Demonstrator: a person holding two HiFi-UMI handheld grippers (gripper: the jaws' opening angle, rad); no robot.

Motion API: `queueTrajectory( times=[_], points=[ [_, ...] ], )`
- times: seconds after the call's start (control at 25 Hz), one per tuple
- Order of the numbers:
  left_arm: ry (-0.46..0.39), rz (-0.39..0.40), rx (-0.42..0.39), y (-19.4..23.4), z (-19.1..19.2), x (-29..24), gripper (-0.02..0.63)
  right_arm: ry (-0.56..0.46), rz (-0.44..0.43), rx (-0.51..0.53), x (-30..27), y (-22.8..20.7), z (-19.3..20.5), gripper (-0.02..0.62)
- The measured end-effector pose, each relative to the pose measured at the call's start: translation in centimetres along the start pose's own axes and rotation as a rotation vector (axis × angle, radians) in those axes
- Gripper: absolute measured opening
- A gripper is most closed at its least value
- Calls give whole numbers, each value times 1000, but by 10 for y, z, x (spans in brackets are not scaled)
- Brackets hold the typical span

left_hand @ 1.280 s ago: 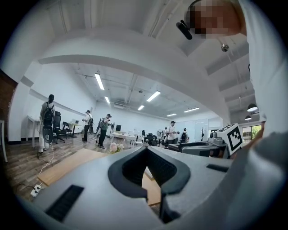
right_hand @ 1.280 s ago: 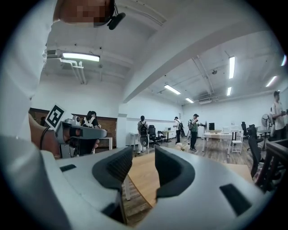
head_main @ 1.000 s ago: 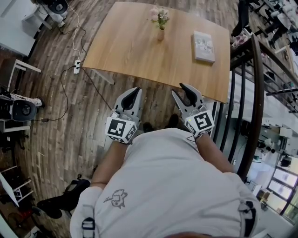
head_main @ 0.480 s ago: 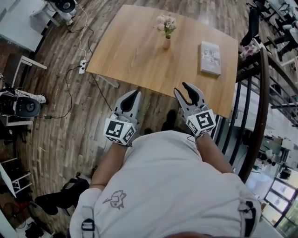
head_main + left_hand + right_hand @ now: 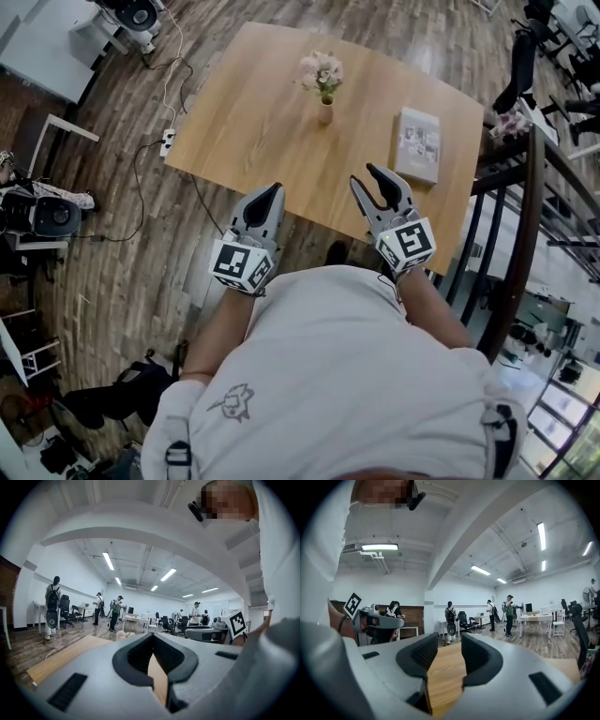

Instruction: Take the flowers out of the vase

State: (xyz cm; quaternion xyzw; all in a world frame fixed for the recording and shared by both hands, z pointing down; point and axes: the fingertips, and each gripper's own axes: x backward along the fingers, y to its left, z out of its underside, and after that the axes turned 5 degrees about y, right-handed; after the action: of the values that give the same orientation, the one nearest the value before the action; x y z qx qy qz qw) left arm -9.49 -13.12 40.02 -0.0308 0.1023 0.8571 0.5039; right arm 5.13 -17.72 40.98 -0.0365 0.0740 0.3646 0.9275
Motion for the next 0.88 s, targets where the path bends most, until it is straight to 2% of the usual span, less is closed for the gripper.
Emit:
queueTrajectory(
  times=[0.16,0.48,0.88],
  points=[
    [2,-16,-2,-8,0,-32,5,-5,-13,-5,-4,-34,2,164],
    [28,-12,-20,-16,-1,-65,5,-8,-10,-46,-6,-69,8,164],
    [58,-5,2,7,16,-85,5,36,-10,-59,-35,-72,22,164]
  ],
)
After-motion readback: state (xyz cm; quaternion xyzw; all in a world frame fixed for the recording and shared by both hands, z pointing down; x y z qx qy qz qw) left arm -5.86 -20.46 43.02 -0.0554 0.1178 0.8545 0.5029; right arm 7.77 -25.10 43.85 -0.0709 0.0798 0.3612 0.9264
